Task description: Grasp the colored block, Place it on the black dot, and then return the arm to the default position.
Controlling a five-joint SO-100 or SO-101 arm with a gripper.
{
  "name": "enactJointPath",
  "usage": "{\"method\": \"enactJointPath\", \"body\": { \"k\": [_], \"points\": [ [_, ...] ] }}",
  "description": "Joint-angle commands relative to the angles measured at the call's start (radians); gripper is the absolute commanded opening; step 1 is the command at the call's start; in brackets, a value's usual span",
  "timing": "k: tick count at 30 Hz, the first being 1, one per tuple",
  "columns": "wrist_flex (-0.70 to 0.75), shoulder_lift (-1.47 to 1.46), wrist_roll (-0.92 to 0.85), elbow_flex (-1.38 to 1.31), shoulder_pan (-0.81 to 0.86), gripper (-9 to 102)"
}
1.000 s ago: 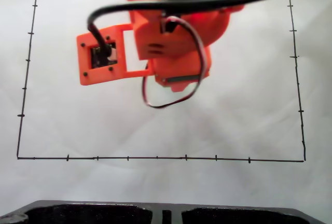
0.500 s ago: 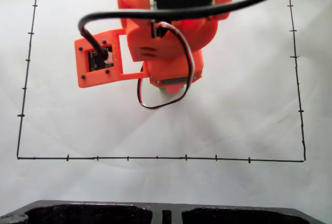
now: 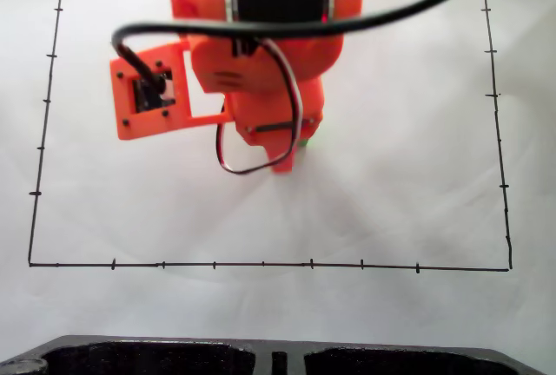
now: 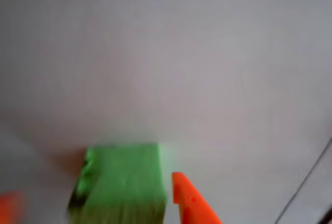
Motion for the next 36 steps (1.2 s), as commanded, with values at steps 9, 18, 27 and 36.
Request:
{"method": "enactJointPath", "body": {
  "k": [9, 18, 27, 36],
  "points": [
    [0.222, 0.462, -0.075, 0.06, 0.009, 55],
    [0.288, 0.969, -0.244, 0.224, 0.132, 45],
    [0.241, 1.414, -0.425, 0.577, 0.261, 31],
    [0.207, 1.6, -0.324, 0.779, 0.255, 3]
  ]
}}
